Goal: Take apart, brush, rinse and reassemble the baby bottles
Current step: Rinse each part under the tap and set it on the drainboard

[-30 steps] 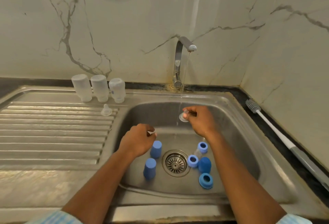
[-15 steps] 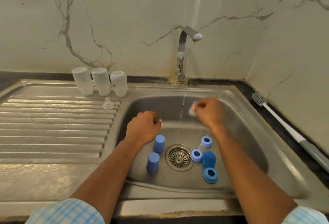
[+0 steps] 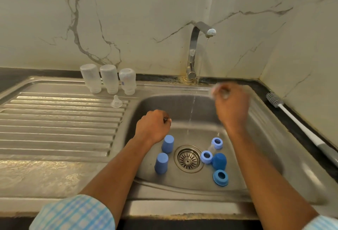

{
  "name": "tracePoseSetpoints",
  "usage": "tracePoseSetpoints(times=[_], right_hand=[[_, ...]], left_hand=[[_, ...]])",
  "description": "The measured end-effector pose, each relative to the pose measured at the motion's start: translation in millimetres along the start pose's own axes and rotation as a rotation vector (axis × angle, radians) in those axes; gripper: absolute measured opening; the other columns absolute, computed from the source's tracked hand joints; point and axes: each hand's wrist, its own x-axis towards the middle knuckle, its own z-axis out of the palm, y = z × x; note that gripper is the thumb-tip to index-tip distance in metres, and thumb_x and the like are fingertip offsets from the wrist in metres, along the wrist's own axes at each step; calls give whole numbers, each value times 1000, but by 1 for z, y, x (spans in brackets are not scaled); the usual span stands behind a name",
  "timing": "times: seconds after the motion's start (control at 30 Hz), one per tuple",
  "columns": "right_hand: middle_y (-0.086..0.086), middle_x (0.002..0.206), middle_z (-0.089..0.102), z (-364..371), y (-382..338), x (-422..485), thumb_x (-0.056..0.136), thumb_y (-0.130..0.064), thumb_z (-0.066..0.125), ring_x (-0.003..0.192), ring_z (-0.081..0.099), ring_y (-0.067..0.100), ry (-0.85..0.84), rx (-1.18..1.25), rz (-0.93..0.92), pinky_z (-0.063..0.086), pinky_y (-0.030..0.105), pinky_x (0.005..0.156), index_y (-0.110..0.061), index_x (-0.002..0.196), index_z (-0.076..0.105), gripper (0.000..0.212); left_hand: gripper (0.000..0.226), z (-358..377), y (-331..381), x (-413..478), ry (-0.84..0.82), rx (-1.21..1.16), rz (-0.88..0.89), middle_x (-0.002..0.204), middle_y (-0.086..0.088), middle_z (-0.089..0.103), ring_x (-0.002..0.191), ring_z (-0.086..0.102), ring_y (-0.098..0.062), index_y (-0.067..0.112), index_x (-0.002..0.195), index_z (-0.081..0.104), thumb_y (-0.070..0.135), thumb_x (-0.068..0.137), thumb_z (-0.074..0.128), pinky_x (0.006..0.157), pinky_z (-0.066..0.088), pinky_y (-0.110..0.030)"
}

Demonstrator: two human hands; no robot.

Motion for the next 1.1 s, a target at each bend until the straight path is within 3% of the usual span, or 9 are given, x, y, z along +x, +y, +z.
tracePoseSetpoints(times=[0.07,0.2,0.33,0.47,0.6,0.73,0.87,1.0,1.1], right_hand=[[11,85,73,13,23,-12,92,-24,65,77,67,23,-304,-202,192,50,31,65,-9,83,72,20],[-9,84,68,-4,-1,12,93,-23,66,78,62,7,175,149,-68,44,10,72,-17,89,70,9],[2,80,71,12,20,-13,93,-23,64,74,66,19,-358,-209,134,54,30,71,-17,81,71,15],[-7,85,67,3,6,7,94,-23,63,78,60,8,87,16,-28,39,5,67,-16,92,72,11],[5,80,71,16,23,-13,93,-25,63,73,65,22,-329,-278,178,55,34,71,-10,86,75,21],[-4,78,62,11,13,2,98,-27,55,68,54,13,78,-97,70,41,26,60,-14,87,68,22],[5,63,63,22,30,-10,93,-26,61,58,54,18,-354,-365,231,49,35,60,-7,76,70,27],[-6,74,63,16,24,6,95,-31,60,68,56,16,-16,-136,84,45,30,67,-18,83,69,21],[12,74,70,27,34,-10,91,-29,66,65,63,25,-480,-344,218,55,40,71,-4,84,73,27]], left_hand=[[22,1,-1,-1,-3,5,-1,92,2,72,80,66,-18,24,108,73,31,98,54,78,58,-39],[22,0,-5,3,9,-7,-22,88,2,71,78,66,-20,25,106,73,32,98,54,77,58,-40],[23,2,-3,0,-16,10,-5,95,1,72,82,66,-20,24,111,72,32,99,54,78,58,-38],[24,0,-7,3,6,-6,-23,99,1,73,86,67,-20,25,112,72,33,98,55,81,58,-40],[24,3,-4,0,-10,-2,-7,99,1,73,85,67,-19,24,113,72,32,99,55,80,58,-39],[24,3,-7,3,-1,-11,-16,98,1,73,84,67,-19,24,113,72,32,98,55,80,59,-39],[23,5,-6,2,-5,-1,-18,94,1,72,81,67,-20,23,111,72,32,98,55,79,59,-39],[23,1,-8,3,15,-7,-35,96,1,72,83,67,-19,25,112,71,32,99,54,79,58,-38],[24,-2,-8,0,13,3,-36,95,0,72,82,66,-20,22,110,72,32,98,52,78,58,-37]])
